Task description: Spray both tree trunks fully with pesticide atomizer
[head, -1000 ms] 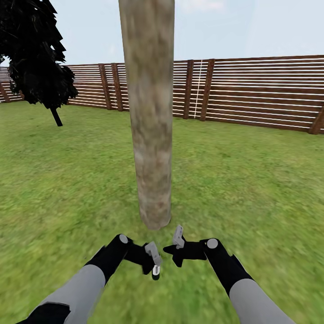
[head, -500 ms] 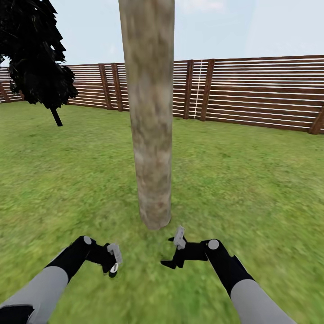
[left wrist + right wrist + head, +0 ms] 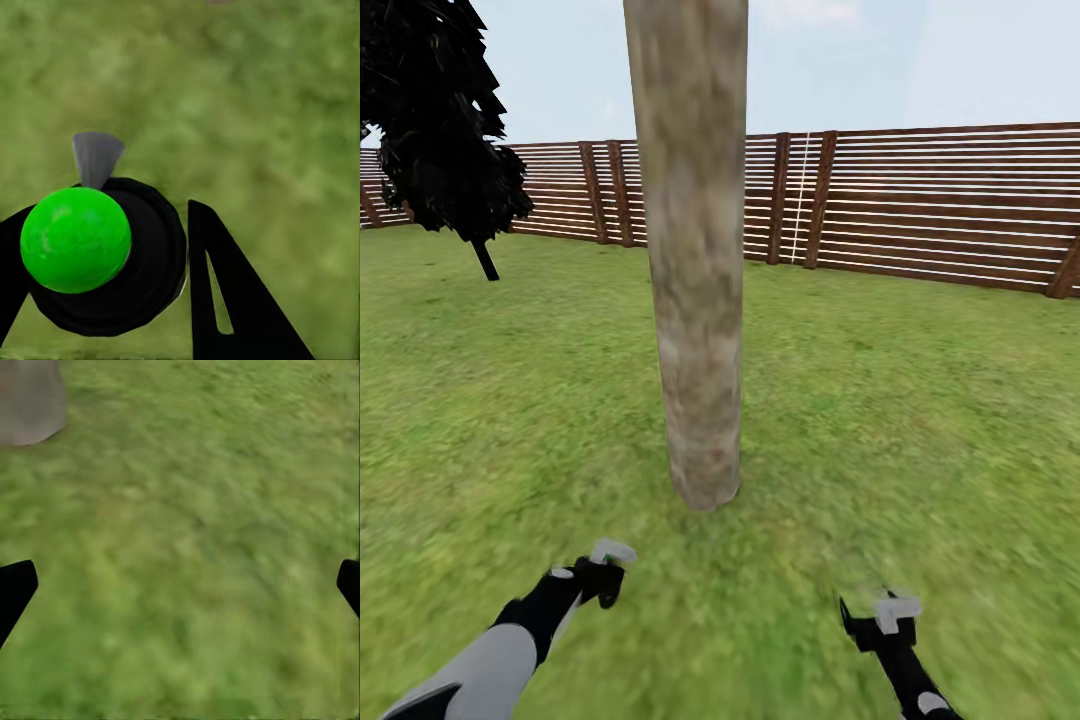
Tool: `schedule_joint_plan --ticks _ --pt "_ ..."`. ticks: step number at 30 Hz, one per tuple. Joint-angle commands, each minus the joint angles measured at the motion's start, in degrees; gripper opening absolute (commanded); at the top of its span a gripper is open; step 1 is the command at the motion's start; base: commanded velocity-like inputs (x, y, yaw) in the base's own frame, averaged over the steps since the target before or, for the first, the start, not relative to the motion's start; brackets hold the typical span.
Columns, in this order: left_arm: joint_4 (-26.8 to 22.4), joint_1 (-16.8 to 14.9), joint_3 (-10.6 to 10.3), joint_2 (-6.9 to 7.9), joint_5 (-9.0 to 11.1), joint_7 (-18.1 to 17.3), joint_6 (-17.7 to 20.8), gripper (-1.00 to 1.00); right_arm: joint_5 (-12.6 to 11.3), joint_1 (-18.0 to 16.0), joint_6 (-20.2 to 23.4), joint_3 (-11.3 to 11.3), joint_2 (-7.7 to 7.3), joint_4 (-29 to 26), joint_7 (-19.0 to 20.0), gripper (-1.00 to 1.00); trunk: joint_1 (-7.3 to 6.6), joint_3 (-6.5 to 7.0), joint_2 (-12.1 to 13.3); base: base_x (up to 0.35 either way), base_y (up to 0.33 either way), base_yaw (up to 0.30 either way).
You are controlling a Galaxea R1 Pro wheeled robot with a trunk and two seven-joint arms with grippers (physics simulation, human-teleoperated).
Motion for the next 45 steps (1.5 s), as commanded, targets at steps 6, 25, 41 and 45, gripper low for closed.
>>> schedule_joint_plan --ticks 6,25,41,45 --pt "0.77 0.06 1.97 -1.42 4.49 5.24 0.95 -1.00 -2.89 5.01 -3.54 -0.24 -1.18 0.04 -1.88 1.00 0.00 0.01 0.00 0.000 0.000 0.000" --pt "0.09 -0.10 2.08 -6.03 4.62 12.58 12.35 -1.00 -4.01 5.23 -3.95 -0.16 -1.01 0.24 -2.00 1.00 0.00 0.01 0.00 0.018 0.002 -0.124" --pt "0.61 -0.09 2.13 -8.42 4.55 12.55 12.48 -1.00 -4.01 5.25 -3.96 -0.16 -0.93 0.24 -2.00 1.00 0.00 0.01 0.00 0.113 0.043 -0.072" --pt "0.62 -0.09 1.96 -8.62 4.55 12.57 12.41 -1.00 -4.01 5.27 -3.96 -0.16 -0.99 0.24 -2.07 1.00 0.00 0.01 0.00 -0.104 0.000 0.000"
